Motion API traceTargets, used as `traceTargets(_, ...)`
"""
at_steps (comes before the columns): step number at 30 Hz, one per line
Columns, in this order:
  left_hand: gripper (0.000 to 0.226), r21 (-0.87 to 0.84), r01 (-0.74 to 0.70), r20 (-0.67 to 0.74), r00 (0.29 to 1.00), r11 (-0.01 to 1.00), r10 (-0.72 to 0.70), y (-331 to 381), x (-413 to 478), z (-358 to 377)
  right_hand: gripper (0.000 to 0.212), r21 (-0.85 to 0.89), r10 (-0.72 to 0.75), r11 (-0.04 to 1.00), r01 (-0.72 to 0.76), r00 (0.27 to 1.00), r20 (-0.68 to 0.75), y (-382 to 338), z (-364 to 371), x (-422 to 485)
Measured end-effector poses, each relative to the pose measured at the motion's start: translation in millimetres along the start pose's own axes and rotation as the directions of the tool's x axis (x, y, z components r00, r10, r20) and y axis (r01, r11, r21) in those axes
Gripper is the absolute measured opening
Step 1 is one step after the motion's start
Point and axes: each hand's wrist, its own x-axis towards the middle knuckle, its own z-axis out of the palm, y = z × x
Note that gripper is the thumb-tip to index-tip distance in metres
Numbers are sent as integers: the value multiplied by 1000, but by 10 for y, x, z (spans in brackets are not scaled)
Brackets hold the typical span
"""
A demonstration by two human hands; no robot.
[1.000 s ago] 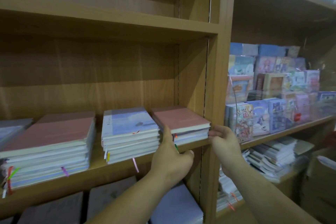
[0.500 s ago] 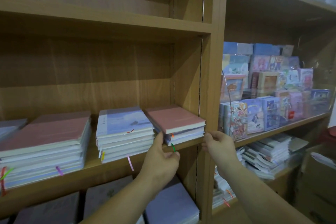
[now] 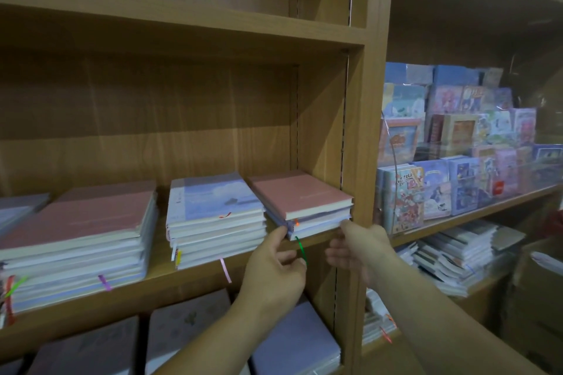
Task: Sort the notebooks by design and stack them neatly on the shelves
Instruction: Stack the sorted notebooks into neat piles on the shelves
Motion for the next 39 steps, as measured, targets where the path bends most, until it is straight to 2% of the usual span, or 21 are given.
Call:
traceTargets(3,61,-5,-2,13,1000,1000,2,-82,-9,-24,24,-77,-39,996,41,999,27,68,33,9)
traceTargets(7,72,49,-20,36,999,999,18,-105,-39,-53,23,-35,-15,999,16,999,31,132,63,33)
traceTargets(10,73,80,-72,77,995,994,66,-104,-65,-84,17,-22,-61,998,60,998,-25,121,82,31)
traceTargets(15,71,-19,-38,82,996,999,40,-33,-7,-52,17,-4,-117,993,117,991,-71,101,136,-24)
traceTargets(17,70,-24,-27,46,999,999,28,12,10,-21,17,-67,-242,970,235,962,-128,115,93,-4)
traceTargets(18,70,-17,-51,14,999,999,51,24,9,-29,14,-148,-353,932,331,921,-164,106,47,-4)
traceTargets(20,68,57,-137,-45,989,989,140,76,-37,-83,9,-260,-528,837,481,834,-159,69,-60,8)
traceTargets(21,64,128,-200,-63,976,971,210,107,-77,-107,14,-273,-548,821,501,826,-131,42,-100,9)
traceTargets(23,65,252,-275,-46,954,928,295,138,-92,-131,28,-225,-501,851,475,863,-74,8,-164,31)
traceTargets(26,76,353,-276,7,956,894,292,199,-53,-110,31,-176,-431,892,415,901,-57,37,-226,74)
traceTargets(31,66,233,-227,21,973,946,229,150,-126,-96,35,-195,-418,893,405,908,-31,134,-167,37)
traceTargets(34,60,189,-198,-2,979,962,202,107,-186,-134,43,-134,-382,917,376,924,-26,113,-94,28)
traceTargets(37,74,225,-107,-7,994,968,111,159,-201,-186,62,-128,-334,932,338,941,55,92,1,-24)
traceTargets(39,80,203,-87,3,996,975,88,146,-195,-218,60,-181,-296,932,313,948,113,90,44,-49)
